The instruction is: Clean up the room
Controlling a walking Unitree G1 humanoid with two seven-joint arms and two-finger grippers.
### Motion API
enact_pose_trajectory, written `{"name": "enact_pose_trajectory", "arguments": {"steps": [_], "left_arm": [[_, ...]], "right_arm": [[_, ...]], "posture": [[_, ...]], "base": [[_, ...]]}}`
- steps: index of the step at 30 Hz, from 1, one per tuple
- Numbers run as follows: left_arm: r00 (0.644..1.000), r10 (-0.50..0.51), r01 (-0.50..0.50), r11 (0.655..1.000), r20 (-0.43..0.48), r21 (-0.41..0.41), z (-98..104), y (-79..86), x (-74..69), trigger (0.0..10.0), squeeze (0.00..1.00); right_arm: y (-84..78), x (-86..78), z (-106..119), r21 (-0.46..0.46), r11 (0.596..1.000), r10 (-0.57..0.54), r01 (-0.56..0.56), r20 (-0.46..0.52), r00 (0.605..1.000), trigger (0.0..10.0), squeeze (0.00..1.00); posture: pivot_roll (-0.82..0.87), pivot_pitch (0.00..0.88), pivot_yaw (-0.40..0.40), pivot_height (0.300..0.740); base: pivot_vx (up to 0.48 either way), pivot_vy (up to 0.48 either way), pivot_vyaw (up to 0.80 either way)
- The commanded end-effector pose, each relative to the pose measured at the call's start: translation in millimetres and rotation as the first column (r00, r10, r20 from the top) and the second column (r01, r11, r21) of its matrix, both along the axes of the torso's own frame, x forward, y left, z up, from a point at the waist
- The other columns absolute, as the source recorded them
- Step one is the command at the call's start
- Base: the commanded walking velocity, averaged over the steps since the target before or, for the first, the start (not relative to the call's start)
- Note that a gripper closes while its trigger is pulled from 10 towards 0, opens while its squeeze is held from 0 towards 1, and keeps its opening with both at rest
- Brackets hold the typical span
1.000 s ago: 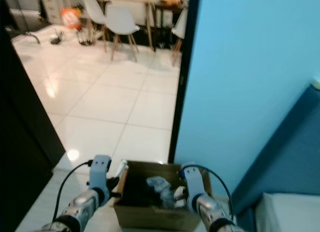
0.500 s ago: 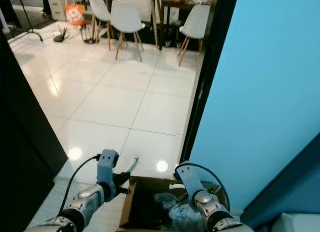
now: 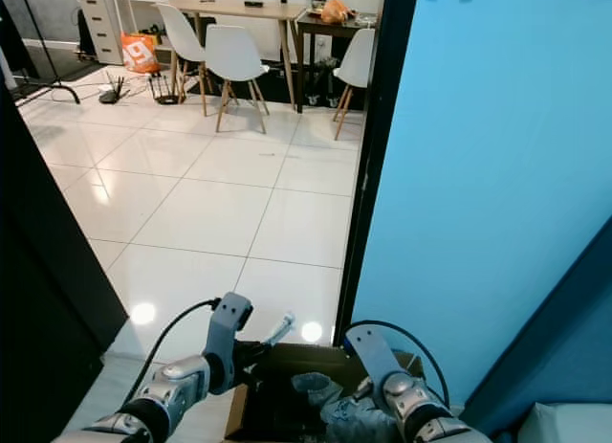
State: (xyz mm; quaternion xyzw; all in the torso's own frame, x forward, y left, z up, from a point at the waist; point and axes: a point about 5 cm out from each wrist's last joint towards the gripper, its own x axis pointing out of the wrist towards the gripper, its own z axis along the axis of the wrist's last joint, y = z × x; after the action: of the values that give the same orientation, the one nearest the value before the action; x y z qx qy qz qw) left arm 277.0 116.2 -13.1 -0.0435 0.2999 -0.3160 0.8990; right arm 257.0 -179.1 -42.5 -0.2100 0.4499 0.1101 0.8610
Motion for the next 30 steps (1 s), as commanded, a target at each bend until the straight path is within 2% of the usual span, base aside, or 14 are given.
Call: {"name": "enact_pose_trajectory", "arguments": {"steps": [1,7,9,15,16,17,18,24,26,28,30], "left_arm": [[0.999,-0.031,0.031,1.0,0.027,-0.003,5.1,-4.5,4.3,10.0,0.0],[0.998,-0.053,0.054,0.998,0.044,-0.013,9.6,-4.0,7.8,10.0,0.0],[0.991,-0.119,0.116,0.991,0.057,0.062,9.7,-2.1,8.0,10.0,0.0],[0.985,-0.164,0.158,0.982,0.055,0.101,12.7,-0.4,11.4,10.0,0.0],[0.981,-0.185,0.179,0.978,0.051,0.11,13.4,-2.0,12.0,10.0,0.0],[0.978,-0.201,0.194,0.974,0.049,0.116,14.0,-3.0,12.4,10.0,0.0],[0.976,-0.212,0.205,0.971,0.042,0.126,14.3,-4.3,13.0,10.0,0.0],[0.988,-0.157,0.154,0.976,0.004,0.156,10.5,-0.5,12.9,10.0,0.0],[0.996,-0.073,0.082,0.975,-0.049,0.208,0.3,8.2,6.7,10.0,0.0],[0.997,-0.05,0.063,0.972,-0.062,0.225,-3.1,10.6,4.1,10.0,0.0],[0.995,0.029,-0.007,0.973,-0.093,0.231,-10.1,13.5,-1.6,10.0,0.0]], "right_arm": [[-3.9,-1.8,-1.0,-0.007,1.0,-0.025,0.025,0.0,1.0,10.0,1.0],[-9.3,0.9,1.7,-0.025,0.999,-0.044,0.045,0.03,0.999,10.0,1.0],[-12.2,3.7,4.2,-0.043,0.997,-0.055,0.057,0.054,0.997,10.0,1.0],[-15.6,6.6,7.1,-0.036,0.995,-0.088,0.092,0.083,0.993,10.0,1.0],[-15.9,8.3,8.5,-0.015,0.993,-0.113,0.114,0.094,0.989,10.0,0.56],[-16.1,9.4,9.5,0.001,0.992,-0.129,0.13,0.1,0.987,10.0,0.56],[-16.2,11.3,11.0,0.018,0.989,-0.146,0.145,0.108,0.983,10.0,0.0],[-15.3,16.8,15.4,0.065,0.983,-0.182,0.174,0.128,0.975,10.0,0.0],[-12.2,20.7,18.3,0.087,0.982,-0.177,0.166,0.139,0.974,10.0,0.0],[-10.9,21.5,18.9,0.09,0.983,-0.17,0.158,0.141,0.975,10.0,0.0],[-9.1,22.2,19.3,0.105,0.984,-0.159,0.145,0.14,0.977,10.0,0.0]], "posture": [[0.15,0.0,-0.062,0.74],[0.14,0.0,-0.056,0.74],[0.13,0.0,-0.054,0.74],[0.11,0.0,-0.047,0.74],[0.1,0.0,-0.041,0.74],[0.1,0.0,-0.04,0.74],[0.09,0.001,-0.038,0.74],[0.08,0.0,-0.045,0.74],[0.04,0.012,-0.042,0.74],[0.03,0.015,-0.042,0.74],[0.0,0.032,-0.05,0.74]], "base": [[0.0,0.0,0.0],[0.0,0.0,0.0],[0.0,0.0,0.0],[0.0,0.0,0.0],[0.0,0.0,0.0],[0.0,0.0,0.0],[0.0,0.0,0.0],[0.0,0.0,0.0],[0.0,0.0,0.0],[0.0,0.0,0.0],[0.0,0.0,-0.35]]}}
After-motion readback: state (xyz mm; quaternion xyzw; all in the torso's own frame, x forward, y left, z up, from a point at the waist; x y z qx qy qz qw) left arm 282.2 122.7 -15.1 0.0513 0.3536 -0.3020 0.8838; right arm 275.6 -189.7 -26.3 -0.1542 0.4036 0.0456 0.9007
